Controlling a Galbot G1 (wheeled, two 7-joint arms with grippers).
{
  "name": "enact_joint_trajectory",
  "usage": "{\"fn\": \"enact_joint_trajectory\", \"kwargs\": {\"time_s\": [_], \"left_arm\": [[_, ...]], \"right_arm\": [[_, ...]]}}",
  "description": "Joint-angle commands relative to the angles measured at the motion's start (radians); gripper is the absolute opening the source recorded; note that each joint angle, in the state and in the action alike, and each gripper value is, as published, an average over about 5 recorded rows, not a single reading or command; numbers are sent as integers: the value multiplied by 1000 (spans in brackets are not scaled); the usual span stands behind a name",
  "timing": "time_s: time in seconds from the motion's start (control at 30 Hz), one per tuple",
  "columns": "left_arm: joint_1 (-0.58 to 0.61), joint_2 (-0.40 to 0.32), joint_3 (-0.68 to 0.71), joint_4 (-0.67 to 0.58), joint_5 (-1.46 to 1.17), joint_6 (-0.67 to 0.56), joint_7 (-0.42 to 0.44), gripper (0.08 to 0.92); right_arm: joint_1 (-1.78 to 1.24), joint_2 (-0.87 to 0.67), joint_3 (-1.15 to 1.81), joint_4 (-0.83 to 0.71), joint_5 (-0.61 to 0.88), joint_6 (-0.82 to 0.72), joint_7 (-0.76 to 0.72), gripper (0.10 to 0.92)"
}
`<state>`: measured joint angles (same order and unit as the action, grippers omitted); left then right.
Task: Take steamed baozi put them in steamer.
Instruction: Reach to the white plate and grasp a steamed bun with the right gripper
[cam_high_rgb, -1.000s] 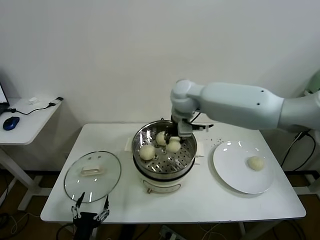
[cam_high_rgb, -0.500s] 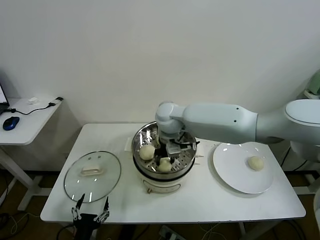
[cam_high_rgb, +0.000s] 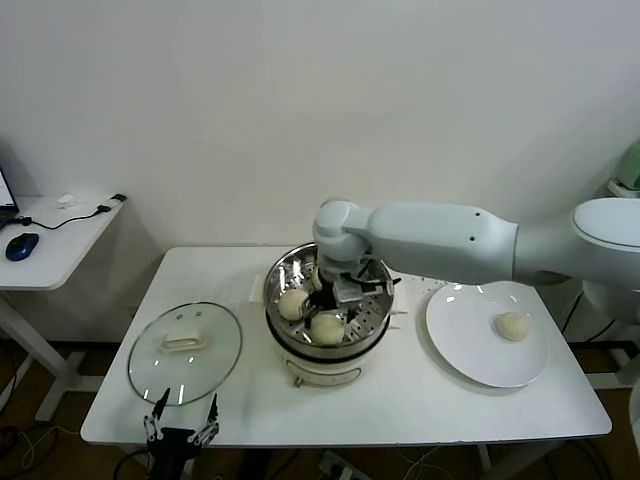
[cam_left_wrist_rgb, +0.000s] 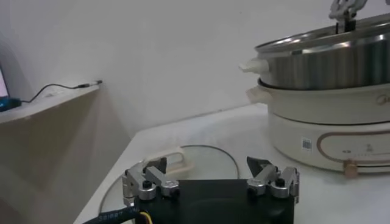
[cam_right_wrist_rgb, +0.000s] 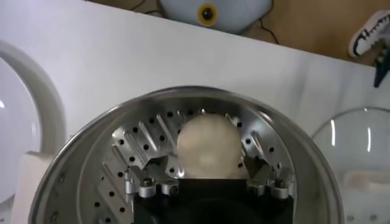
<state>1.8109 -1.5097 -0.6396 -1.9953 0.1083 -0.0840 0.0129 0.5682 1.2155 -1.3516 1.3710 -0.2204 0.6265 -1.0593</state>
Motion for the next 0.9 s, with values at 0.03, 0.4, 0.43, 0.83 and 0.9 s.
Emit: {"fn": "enact_joint_trajectory", "kwargs": {"time_s": [0.03, 0.4, 0.43, 0.83, 0.9], "left_arm": [[2, 2, 1, -3, 0, -2, 0, 823], [3, 0, 13, -3, -1, -7, 0, 823], [3, 0, 13, -4, 0, -9, 0, 823], [13, 1, 14, -15, 10, -5, 4, 823], [10, -2, 14, -15, 13, -1, 4, 823]], "right_arm": [[70, -104, 41, -33, 85, -104, 27, 823], [199, -442, -85, -132, 587, -718, 20, 823], [178, -475, -73, -137, 589, -740, 10, 823], [-312, -649, 378, -422, 187, -617, -110, 823], [-388, -640, 451, -469, 122, -585, -115, 823]]}}
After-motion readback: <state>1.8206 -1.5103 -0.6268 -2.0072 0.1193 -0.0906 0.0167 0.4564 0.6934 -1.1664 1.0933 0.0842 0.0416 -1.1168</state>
